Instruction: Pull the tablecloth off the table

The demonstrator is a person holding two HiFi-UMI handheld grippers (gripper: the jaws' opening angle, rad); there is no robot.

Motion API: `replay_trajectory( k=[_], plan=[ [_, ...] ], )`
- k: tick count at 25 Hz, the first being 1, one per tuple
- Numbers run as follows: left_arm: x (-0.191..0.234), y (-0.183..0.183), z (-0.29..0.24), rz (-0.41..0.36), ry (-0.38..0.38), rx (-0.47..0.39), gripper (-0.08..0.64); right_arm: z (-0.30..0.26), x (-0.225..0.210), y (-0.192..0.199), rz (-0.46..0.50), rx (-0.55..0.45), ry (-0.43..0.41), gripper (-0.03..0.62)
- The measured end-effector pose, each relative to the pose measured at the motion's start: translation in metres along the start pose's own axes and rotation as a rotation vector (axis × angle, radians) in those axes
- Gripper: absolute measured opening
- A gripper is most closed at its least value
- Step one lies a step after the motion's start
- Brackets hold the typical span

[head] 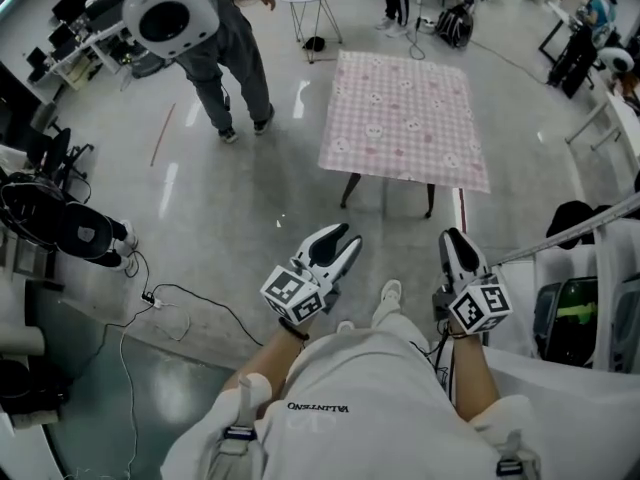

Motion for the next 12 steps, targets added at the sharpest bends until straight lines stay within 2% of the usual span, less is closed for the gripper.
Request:
replay_trajectory(
  k=[4,12],
  plan=[
    [0.011,0.004,-0.022,0.029,-0.011,0.007,0.138,-0.021,-0.018,-0.004,-0.024,0.025,-0.001,0.080],
    [0.035,0.013,-0.093,0.065,-0.017,0.030,0.138,-0.062,-0.081,-0.009,-0.097,0.064,-0.021,0.080]
  ],
)
Point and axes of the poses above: the fingertips, and each gripper's own axes: z backward along the fingers, x to its left, y out of its underside, the point moved 8 cm from there along z, backward along the fingers, and after that the axes turned 6 degrees about y, right-handed, at the moved point
